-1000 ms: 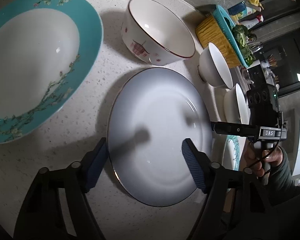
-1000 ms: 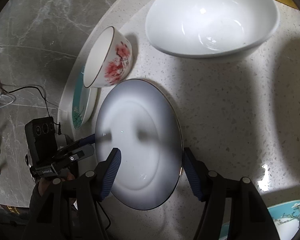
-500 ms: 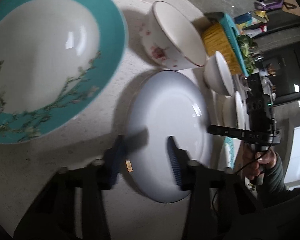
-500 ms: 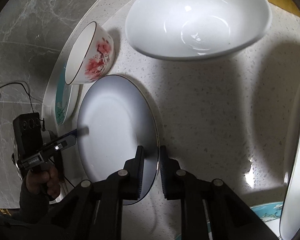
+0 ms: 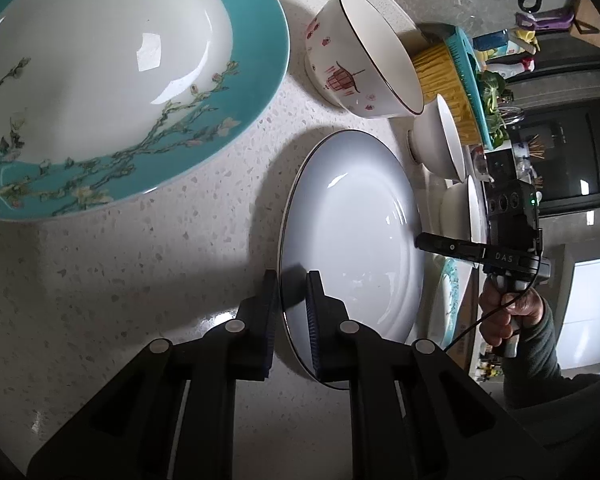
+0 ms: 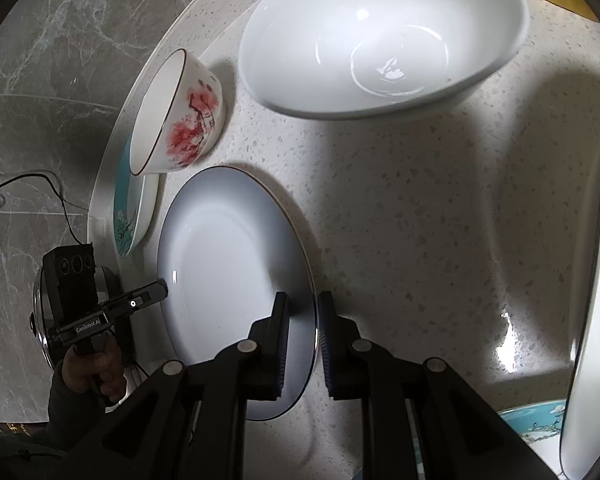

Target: Organize plates and bowls

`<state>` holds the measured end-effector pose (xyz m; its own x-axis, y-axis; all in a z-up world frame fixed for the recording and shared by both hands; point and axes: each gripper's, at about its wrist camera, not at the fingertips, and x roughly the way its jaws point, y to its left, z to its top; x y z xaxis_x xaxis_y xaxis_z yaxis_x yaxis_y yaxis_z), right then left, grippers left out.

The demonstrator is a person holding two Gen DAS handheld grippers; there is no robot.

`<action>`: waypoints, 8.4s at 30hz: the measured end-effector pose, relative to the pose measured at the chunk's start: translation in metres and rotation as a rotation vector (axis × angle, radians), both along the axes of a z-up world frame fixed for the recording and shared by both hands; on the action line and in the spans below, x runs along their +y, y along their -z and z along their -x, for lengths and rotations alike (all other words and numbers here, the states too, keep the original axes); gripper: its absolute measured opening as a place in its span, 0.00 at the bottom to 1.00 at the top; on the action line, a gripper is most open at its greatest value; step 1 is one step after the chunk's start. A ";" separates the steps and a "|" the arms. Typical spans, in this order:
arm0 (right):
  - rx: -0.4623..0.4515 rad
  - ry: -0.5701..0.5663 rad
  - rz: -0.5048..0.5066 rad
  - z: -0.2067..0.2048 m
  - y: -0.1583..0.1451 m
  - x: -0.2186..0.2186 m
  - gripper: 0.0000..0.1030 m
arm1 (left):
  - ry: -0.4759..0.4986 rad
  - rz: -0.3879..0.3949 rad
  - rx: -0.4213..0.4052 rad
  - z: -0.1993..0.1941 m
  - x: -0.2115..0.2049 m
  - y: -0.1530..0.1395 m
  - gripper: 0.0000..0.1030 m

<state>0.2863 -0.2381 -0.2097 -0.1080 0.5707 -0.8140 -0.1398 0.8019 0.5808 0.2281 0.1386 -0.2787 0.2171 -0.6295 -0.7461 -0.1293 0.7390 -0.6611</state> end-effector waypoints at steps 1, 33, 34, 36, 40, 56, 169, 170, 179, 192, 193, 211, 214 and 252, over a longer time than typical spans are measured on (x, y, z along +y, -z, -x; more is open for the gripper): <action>0.003 0.001 -0.001 0.000 0.000 0.000 0.16 | 0.001 -0.002 0.000 0.000 0.000 0.000 0.11; -0.014 -0.011 -0.013 0.050 -0.029 0.029 0.16 | -0.046 -0.056 0.011 0.076 -0.001 -0.044 0.11; -0.014 -0.014 -0.014 0.054 -0.029 0.030 0.16 | -0.046 -0.058 0.012 0.080 0.001 -0.044 0.11; -0.011 -0.020 -0.015 0.061 -0.028 0.036 0.16 | -0.051 -0.062 0.013 0.091 0.006 -0.044 0.11; -0.009 -0.038 -0.011 0.077 -0.026 0.047 0.16 | -0.060 -0.068 0.014 0.111 0.019 -0.042 0.11; -0.024 -0.039 0.032 0.098 -0.009 0.063 0.17 | -0.030 -0.095 0.014 0.128 0.020 -0.018 0.12; -0.043 0.189 -0.125 0.111 -0.001 -0.271 0.11 | 0.369 -0.221 -0.041 0.011 -0.327 -0.015 0.10; -0.045 0.191 -0.124 0.111 -0.002 -0.271 0.11 | 0.366 -0.218 -0.040 0.012 -0.326 -0.015 0.10; -0.053 0.197 -0.143 0.113 -0.011 -0.268 0.10 | 0.339 -0.180 -0.027 0.017 -0.314 -0.011 0.10; -0.081 0.171 -0.173 0.117 -0.040 -0.242 0.10 | 0.277 -0.159 -0.081 0.042 -0.279 -0.053 0.10; -0.085 0.163 -0.177 0.117 -0.043 -0.237 0.10 | 0.268 -0.158 -0.085 0.044 -0.274 -0.056 0.10; -0.089 -0.111 -0.245 0.106 -0.057 -0.073 0.10 | -0.017 -0.233 -0.081 0.128 -0.100 -0.082 0.10; -0.081 -0.150 -0.238 0.103 -0.050 -0.045 0.10 | -0.062 -0.246 -0.077 0.139 -0.069 -0.075 0.10; -0.115 -0.227 -0.023 0.099 -0.024 0.032 0.13 | -0.088 -0.364 -0.061 0.139 -0.033 -0.034 0.15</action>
<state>0.1872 -0.2060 -0.1861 -0.1427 0.5609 -0.8155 -0.3809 0.7293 0.5683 0.0890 0.1057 -0.2446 0.3095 -0.3026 -0.9015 -0.1714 0.9148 -0.3658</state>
